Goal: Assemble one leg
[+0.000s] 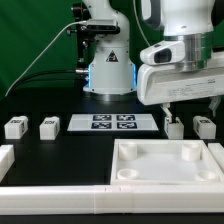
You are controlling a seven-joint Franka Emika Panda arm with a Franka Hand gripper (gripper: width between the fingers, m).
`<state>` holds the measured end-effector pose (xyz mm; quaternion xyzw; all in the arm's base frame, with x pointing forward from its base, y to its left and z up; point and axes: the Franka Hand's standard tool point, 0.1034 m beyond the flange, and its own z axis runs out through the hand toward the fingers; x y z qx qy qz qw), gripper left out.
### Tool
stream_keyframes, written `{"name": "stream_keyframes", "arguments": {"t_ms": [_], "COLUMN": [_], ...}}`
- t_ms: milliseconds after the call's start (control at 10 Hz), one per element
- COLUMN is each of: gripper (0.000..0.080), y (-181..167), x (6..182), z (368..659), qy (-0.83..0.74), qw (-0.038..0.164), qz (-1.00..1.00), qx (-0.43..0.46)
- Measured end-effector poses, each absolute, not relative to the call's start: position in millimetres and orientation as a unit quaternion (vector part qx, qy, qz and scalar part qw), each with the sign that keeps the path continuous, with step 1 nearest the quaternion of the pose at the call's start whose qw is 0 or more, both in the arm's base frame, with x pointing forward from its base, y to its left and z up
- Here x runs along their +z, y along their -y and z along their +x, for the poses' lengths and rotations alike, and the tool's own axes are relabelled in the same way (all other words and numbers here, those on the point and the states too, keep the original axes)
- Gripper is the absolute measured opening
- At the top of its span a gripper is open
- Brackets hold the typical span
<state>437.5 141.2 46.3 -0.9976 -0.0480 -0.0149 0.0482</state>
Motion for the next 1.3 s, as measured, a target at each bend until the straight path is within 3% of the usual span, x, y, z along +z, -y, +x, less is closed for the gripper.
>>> {"name": "stream_keyframes", "arguments": {"t_ms": [300, 600, 1100, 1300], "gripper": [0.0649, 0.0649, 0.0649, 0.0649], "y": [-176.7, -176.5, -181.7, -182.4], "x": [45.8, 45.2, 49.1, 42.9], "z": [445.6, 445.9, 421.8, 423.8], "qy": [0.025, 0.030, 0.018, 0.017], "qw": [0.055, 0.054, 0.009, 0.007], "qz": [-0.998, -0.998, -0.967, -0.958], "qx": [-0.016, -0.011, 0.256, 0.287]}}
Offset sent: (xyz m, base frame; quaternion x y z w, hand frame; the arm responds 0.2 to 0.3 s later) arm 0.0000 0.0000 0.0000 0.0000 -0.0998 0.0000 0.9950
